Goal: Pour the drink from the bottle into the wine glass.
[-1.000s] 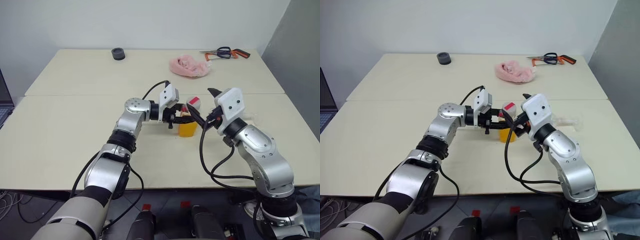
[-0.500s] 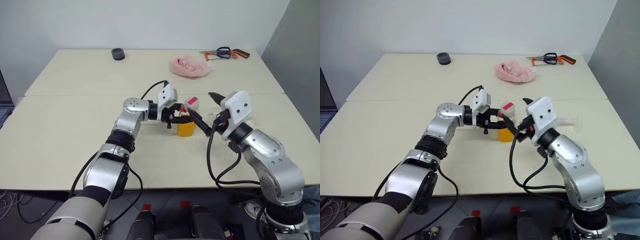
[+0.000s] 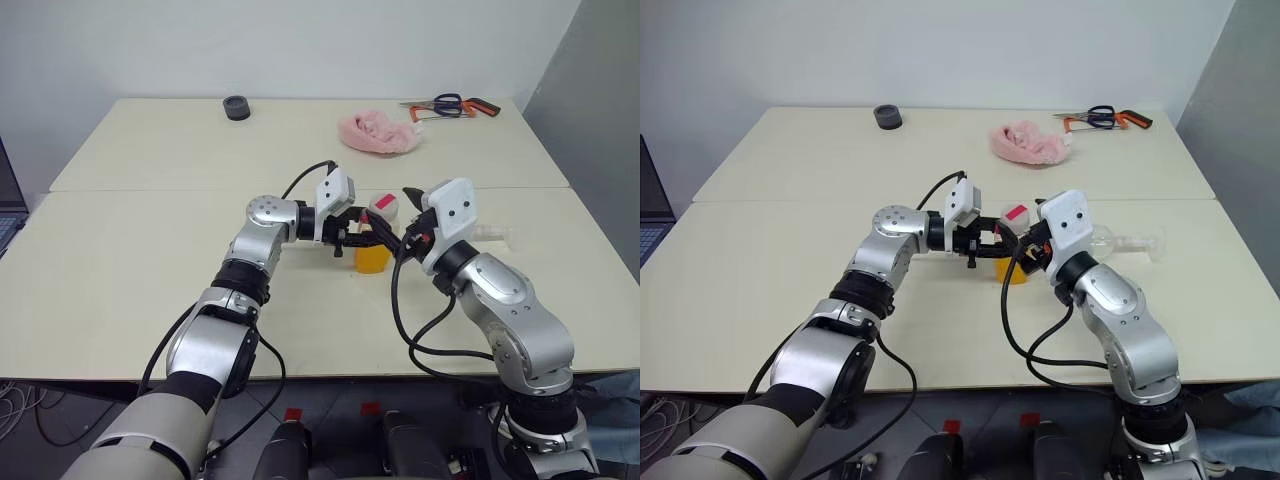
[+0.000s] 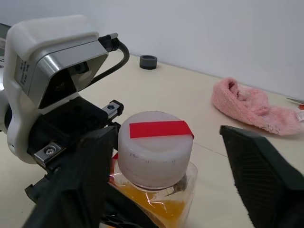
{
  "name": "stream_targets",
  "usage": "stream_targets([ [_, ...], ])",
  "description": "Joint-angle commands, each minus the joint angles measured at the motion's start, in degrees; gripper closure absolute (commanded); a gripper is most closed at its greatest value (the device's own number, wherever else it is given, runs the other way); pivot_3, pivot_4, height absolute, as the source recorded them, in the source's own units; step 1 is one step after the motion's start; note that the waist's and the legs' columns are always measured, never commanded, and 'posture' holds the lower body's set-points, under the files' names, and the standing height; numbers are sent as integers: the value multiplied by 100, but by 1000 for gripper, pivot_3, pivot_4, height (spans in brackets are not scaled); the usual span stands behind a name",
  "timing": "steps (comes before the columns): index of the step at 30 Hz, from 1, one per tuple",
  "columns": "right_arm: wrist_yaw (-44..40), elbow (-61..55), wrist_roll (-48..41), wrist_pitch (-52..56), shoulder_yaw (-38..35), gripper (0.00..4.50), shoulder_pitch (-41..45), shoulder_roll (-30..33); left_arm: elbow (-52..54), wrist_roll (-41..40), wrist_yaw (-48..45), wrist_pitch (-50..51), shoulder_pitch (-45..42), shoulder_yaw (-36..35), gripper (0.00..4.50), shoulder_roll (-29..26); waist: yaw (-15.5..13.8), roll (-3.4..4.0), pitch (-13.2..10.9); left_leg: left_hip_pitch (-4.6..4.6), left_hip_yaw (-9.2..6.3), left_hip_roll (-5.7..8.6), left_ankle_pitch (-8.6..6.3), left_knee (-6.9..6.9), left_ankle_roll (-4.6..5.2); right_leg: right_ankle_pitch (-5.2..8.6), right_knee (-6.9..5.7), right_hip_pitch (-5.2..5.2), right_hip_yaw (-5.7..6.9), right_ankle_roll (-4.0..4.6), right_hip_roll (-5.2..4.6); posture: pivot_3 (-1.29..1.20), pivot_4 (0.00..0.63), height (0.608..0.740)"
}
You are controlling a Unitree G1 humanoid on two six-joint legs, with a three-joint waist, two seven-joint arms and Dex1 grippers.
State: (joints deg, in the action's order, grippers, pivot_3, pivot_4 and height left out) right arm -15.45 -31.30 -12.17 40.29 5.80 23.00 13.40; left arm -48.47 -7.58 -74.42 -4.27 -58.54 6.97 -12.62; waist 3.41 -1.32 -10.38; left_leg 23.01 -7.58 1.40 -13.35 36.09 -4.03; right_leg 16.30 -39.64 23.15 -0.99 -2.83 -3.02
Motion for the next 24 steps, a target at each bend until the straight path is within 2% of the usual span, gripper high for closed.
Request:
stream_targets([
  [1, 1, -160, -50, -175, -66, 2130, 46, -45, 119, -56, -11, -111, -150, -70, 2714, -29, 0, 0, 0, 0, 0, 0, 0, 0, 0, 0, 0, 0, 0, 0, 0, 0, 150, 740],
  [2, -33, -138, -59, -206, -59, 2528, 50, -45, 116, -57, -13, -110, -152, -71, 2714, -28, 0, 0, 0, 0, 0, 0, 0, 0, 0, 0, 0, 0, 0, 0, 0, 0, 150, 740],
  [3, -78, -111, -72, -244, -56, 2670, 64, -39, 112, -58, -15, -107, -158, -71, 2715, -26, -1, 0, 0, 0, 0, 1, 0, 0, 0, 0, 0, 0, 0, 0, 0, 0, 150, 740],
  [8, -995, 585, -267, -905, -48, 2667, 408, 294, 68, -51, -23, -108, -202, -67, 2715, -5, 9, 0, 0, 0, 2, 1, 0, 0, 0, 0, 0, 0, -1, 0, 0, 0, 150, 740],
  [10, -1712, 1177, -425, -1381, -70, 2667, 699, 545, 43, -50, -41, -109, -227, -67, 2715, 14, 18, 0, 0, -2, 2, 0, 0, 0, 0, 0, 0, 0, 0, 0, 1, 0, 150, 740],
  [14, -3284, 2526, -734, -1637, 94, 2667, 1521, 1101, 5, -43, -141, -121, -271, -53, 2721, 47, 23, 0, 0, -1, 4, 2, 0, 1, 0, 0, 1, -2, 1, 0, 0, 0, 150, 740],
  [17, -3851, 3549, -865, -1639, 15, 2667, 2119, 1164, -6, -30, -170, -144, -290, -47, 2721, 70, 48, 0, 0, -2, 3, -1, 0, -1, 0, 0, 3, -2, 3, 0, 1, 0, 150, 740],
  [21, -3956, 3819, -796, -1814, -143, 2667, 2260, 1239, -22, -23, -153, -162, -303, -68, 2722, 82, 63, 0, 0, 0, 0, 0, 0, -2, 0, 0, 7, -2, 4, 1, 0, 0, 150, 740],
  [24, -3543, 3443, -755, -1897, -361, 1642, 2052, 1231, -19, -31, -120, -155, -285, -94, 2722, 66, 61, 0, 0, 0, 1, 0, 0, -2, -1, 0, 7, -2, 4, 1, -2, 0, 150, 740],
])
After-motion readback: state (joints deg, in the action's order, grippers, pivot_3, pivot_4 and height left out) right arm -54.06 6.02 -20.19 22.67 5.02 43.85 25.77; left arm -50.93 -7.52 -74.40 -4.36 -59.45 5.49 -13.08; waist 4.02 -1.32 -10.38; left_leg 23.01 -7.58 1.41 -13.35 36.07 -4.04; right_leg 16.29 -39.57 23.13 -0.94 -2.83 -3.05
